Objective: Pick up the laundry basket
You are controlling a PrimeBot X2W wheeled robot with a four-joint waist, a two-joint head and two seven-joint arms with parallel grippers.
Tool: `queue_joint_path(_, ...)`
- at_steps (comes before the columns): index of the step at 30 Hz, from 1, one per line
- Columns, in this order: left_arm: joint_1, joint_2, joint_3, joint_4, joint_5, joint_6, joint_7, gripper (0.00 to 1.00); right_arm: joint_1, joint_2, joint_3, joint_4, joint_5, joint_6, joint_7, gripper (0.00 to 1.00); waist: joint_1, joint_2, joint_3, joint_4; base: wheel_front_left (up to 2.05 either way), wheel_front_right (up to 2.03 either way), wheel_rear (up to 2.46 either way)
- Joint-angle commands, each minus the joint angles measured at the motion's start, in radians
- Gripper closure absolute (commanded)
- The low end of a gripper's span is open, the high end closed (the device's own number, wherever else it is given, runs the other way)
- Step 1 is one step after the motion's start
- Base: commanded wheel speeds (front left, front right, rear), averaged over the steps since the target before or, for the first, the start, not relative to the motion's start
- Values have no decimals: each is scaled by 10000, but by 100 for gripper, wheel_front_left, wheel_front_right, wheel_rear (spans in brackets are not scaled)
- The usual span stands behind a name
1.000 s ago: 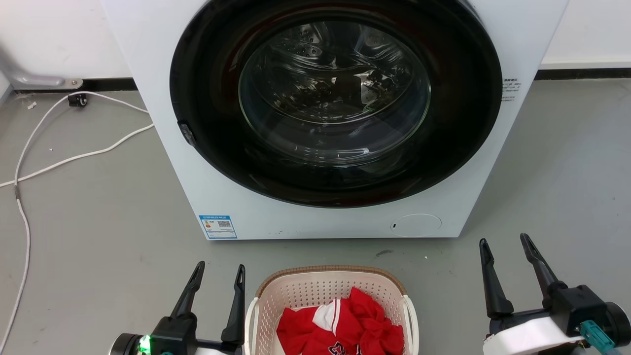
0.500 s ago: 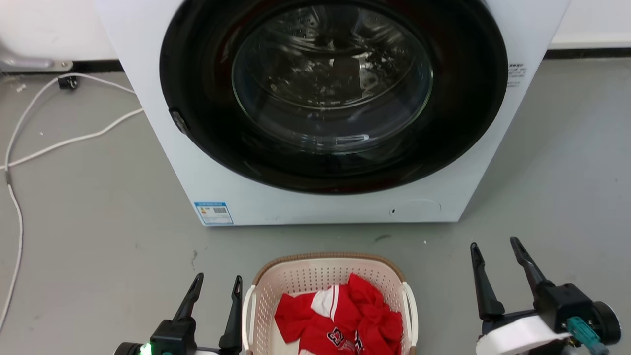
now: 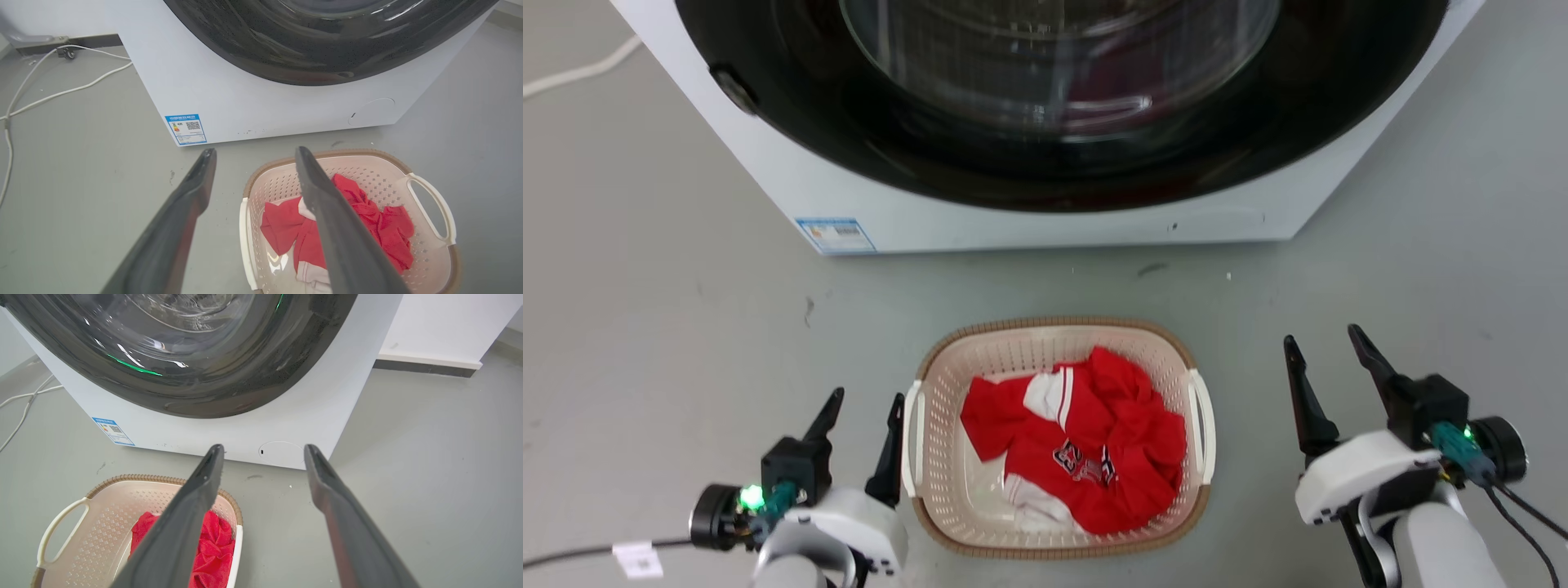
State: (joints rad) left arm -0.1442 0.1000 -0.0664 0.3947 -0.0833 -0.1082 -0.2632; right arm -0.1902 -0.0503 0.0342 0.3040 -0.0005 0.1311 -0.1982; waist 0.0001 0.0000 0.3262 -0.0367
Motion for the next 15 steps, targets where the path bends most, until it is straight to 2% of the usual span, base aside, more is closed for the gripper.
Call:
queue_joint_path(1,-362,123,-25,250,-69,-48,-26,0,-326,3,73,165,12,-6,101,0,-1,0,803,-47,0,0,0)
queue_joint_path(9,-2709,849,-569,3090,-515,-210,177,0,-1965,2,695,1755,349,-7,1073,0,-1,0,2241,-145,0,0,0)
queue_joint_path(15,-4361,1252,-1984,4575,-1641,-207,1177,0,-3320,3,932,3225,518,-7,1935,0,-1,0,3129,-131,0,0,0)
